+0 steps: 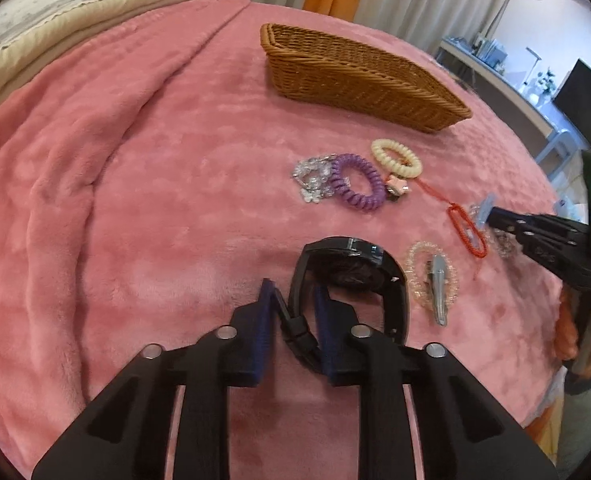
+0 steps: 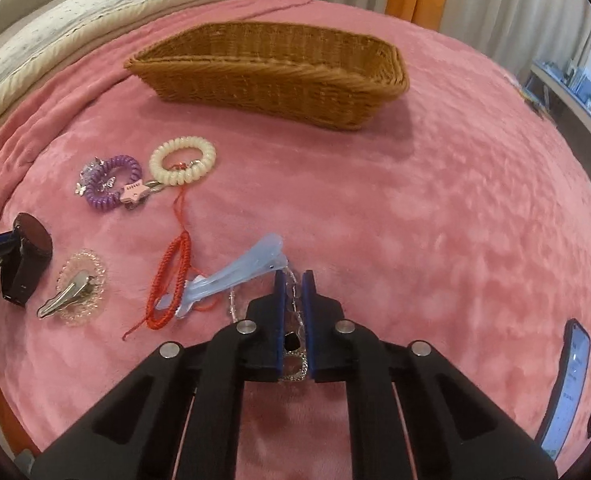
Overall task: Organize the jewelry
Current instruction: 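Grasp the black watch with the left tool while the right tool grasps the silver chain bracelet, then carry watch and bracelet into the wicker basket while both tools open to release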
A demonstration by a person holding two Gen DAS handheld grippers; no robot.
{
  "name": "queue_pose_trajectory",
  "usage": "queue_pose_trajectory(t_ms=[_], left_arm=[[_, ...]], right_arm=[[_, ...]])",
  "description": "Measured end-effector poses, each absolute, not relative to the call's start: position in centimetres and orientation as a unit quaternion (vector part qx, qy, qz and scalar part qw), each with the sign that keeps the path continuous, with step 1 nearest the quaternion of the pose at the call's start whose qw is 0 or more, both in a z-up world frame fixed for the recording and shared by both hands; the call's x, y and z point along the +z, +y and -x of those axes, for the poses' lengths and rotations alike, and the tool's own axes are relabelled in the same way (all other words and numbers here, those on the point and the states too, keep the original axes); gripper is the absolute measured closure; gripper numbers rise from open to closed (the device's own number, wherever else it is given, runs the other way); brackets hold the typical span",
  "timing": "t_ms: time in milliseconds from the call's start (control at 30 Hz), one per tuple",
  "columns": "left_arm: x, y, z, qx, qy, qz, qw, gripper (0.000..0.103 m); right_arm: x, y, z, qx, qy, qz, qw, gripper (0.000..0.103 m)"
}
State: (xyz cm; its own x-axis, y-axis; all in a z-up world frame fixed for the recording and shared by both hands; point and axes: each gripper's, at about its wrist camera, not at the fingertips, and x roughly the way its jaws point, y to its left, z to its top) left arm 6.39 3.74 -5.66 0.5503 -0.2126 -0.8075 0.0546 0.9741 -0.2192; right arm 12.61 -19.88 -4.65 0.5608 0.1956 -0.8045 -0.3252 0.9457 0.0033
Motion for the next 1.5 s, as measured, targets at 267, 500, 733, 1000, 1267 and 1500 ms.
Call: queue_pose_trajectory(t_ms=[267, 500, 733, 1000, 1267, 1500], left_arm=[[-4.0, 3.8, -5.7, -0.076, 0.43, 0.1, 0.894, 0.093], [0.2, 3.0, -5.8, -0.098, 0.378, 0.097, 0.915, 0.093], [3.1, 2.2, -9.4, -0.107, 0.357, 0.09, 0.923, 0.093], [5.0, 1.4, -17.8, -0.123, 0.336, 0.106, 0.928, 0.093], [3.8, 1.0, -26.2, -0.092, 0.336, 0.093, 0.933, 0.093], [1.4, -0.1, -30.1, -0.065, 0.37, 0.051, 0.925, 0.092]], right_arm=[[0.2, -22.1, -11.1, 0.171, 0.403, 0.013, 0.899, 0.097], [3.9, -22.3, -10.8, 0.177, 0.371, -0.002, 0.912, 0.097], [7.2, -21.5, -13.2, 0.183, 0.342, -0.012, 0.922, 0.097], [8.5, -19.1, -19.8, 0.19, 0.31, -0.015, 0.931, 0.097], [4.9, -15.2, -27.6, 0.212, 0.343, -0.018, 0.915, 0.097], [2.0, -15.0, -31.6, 0.2, 0.382, -0.044, 0.901, 0.097]])
